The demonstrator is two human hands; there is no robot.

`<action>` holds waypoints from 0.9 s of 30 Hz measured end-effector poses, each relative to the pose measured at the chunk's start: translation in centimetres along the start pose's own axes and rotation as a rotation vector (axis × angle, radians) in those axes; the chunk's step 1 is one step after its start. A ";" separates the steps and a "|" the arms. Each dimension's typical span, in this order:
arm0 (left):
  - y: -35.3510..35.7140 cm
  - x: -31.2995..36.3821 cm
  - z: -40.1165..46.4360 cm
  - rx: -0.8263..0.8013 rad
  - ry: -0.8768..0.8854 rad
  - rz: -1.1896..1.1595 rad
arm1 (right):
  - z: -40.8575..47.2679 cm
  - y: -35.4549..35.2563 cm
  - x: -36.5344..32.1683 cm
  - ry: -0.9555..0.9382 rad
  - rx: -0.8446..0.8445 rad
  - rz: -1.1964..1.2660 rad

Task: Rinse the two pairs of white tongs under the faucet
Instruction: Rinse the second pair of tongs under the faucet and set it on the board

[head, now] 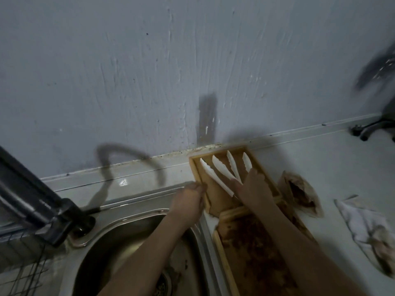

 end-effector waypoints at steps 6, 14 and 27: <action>2.1 -1.0 1.0 -0.068 0.084 0.078 | 1.9 2.0 0.2 -0.037 0.037 -0.091; 2.2 -0.6 1.5 -0.081 0.092 0.130 | 2.3 4.3 0.4 -0.034 0.005 -0.048; 1.1 -0.2 0.2 -0.155 0.080 0.271 | -0.1 4.0 0.5 -0.132 -0.016 -0.010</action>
Point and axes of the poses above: each hand's wrist, its own z-axis towards the middle knuckle, its own y-axis out of the palm, x = y × z, the point moved 2 cm from there along z, towards the middle knuckle, and after that the axes turned 12 degrees about x, right-handed, at the moved point
